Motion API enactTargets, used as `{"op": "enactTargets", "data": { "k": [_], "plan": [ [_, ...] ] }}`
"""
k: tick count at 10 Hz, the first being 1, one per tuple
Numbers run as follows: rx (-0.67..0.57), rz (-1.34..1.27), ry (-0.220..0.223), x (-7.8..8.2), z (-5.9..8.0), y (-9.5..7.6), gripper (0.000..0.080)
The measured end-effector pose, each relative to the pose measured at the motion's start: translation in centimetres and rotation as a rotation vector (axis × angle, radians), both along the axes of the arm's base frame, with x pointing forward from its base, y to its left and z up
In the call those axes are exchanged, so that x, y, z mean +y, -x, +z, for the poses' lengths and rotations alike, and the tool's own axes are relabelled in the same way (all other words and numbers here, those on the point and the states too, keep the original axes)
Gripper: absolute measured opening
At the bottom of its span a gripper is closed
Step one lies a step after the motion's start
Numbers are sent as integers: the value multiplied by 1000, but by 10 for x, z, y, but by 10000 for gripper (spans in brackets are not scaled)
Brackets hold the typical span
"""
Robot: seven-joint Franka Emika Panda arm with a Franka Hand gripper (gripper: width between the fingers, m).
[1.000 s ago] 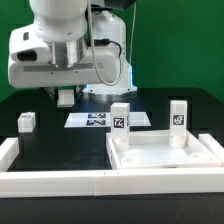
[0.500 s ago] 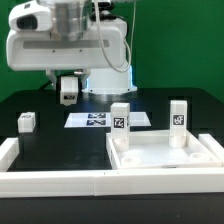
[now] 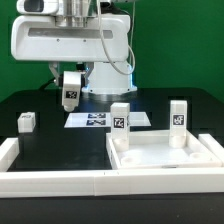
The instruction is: Assemble square table
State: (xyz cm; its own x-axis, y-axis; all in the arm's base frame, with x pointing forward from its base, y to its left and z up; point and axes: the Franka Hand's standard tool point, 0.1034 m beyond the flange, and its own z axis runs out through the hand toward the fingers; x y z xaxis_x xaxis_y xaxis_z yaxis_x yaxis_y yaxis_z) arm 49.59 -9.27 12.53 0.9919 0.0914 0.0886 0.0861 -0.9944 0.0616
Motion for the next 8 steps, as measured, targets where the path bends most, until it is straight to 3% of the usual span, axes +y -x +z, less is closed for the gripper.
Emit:
{"op": "enactTargets", "data": {
  "k": [1, 4, 6, 8],
  "plan": [
    [-21, -4, -8, 9, 1, -2, 291],
    [-159, -27, -51, 32, 17, -35, 291],
    [-167, -41, -70, 48, 27, -55, 291],
    [-182, -79, -90, 73, 29, -63, 291]
  ]
}}
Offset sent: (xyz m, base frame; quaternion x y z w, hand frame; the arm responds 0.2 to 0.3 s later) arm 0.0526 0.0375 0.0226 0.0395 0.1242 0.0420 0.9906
